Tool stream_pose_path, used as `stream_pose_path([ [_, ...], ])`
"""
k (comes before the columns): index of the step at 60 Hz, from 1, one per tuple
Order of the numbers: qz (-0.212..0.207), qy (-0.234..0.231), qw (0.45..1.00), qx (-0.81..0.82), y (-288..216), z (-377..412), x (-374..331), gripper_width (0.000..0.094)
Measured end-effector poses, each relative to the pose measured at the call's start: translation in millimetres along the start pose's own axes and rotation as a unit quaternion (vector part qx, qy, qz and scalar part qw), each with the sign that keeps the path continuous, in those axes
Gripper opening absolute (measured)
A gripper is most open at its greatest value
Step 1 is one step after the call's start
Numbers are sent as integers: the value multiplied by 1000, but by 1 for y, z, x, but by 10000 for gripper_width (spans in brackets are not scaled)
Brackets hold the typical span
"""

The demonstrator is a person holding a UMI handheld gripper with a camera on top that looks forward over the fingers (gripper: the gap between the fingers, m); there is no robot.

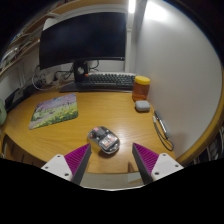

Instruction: Arrange mouse

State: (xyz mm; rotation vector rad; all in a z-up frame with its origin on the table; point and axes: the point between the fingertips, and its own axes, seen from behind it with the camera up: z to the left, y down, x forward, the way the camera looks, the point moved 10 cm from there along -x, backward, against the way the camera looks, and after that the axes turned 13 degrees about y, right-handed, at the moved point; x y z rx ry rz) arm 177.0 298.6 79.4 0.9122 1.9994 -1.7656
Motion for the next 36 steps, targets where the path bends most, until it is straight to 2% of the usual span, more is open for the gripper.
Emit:
stream_pose_path([
  [30,11,-6,1000,3,-26,7,72,861],
  [33,10,-8,1000,6,-27,8,74,831],
  [35,9,-8,1000,4,-28,8,75,740],
  [36,8,-8,1000,3,-28,8,75,666],
])
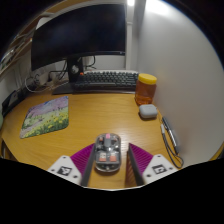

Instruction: Arrange mouse

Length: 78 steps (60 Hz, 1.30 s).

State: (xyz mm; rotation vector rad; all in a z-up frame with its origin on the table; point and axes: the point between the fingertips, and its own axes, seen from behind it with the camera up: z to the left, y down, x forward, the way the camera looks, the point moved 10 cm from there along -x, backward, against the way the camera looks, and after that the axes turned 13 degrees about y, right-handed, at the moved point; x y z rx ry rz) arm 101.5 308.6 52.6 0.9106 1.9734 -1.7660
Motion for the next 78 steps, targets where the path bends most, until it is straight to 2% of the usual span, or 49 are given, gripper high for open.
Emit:
stream_pose_path([
  [3,-1,3,1000,0,0,1,-1,444],
  [15,12,17,1000,10,-2,1,-1,372],
  [20,15,20,1000,18,-12,0,-8,368],
  [32,-23,7,999,31,-79,20,-43,366],
  [41,-47,-23,998,36,-131,75,-56,366],
  [48,-53,-40,997,29,-150,139,-49,366],
  [61,-8,-51,998,32,-127,249,-7,369],
  [72,23,-33,999,4,-91,290,19,377],
  [76,18,-24,1000,4,-87,295,20,413],
  [78,17,-16,1000,-4,-85,295,20,461],
])
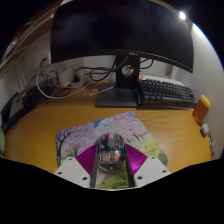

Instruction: Arrange mouse

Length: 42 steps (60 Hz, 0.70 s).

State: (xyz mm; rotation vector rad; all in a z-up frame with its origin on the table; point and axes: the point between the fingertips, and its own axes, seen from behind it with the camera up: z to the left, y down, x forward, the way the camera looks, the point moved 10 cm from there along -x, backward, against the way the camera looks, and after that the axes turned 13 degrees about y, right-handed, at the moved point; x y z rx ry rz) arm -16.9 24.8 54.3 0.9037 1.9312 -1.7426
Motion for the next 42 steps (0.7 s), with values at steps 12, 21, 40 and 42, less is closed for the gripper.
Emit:
stream_pose_path([
  [12,35,4,999,14,-9,-6,-41,857],
  [21,68,26,997,22,-18,-40,-132,859],
  [40,49,26,998,23,-3,-101,-274,857],
  [42,46,26,998,26,0,-105,-280,855],
])
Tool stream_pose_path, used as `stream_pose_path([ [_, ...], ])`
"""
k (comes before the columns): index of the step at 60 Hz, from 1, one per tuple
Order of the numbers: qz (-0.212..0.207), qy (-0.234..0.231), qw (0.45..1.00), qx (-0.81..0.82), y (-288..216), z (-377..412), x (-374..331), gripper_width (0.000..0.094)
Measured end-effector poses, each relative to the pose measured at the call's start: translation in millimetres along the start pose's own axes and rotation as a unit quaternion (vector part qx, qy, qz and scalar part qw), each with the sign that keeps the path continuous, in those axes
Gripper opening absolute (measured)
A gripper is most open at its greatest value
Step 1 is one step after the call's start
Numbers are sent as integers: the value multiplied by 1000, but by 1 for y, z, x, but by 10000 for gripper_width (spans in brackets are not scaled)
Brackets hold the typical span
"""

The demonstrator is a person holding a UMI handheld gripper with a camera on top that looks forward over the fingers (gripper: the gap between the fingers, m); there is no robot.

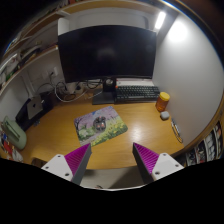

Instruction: Arrange mouse

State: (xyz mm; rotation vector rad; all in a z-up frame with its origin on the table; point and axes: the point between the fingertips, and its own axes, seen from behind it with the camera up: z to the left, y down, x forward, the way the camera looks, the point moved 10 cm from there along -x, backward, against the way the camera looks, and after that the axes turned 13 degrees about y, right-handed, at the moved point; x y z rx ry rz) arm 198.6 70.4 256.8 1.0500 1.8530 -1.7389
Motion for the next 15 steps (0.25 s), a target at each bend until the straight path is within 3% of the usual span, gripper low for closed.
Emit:
stream_pose_path([
  [15,3,-3,1000,-2,16,-31,-3,857],
])
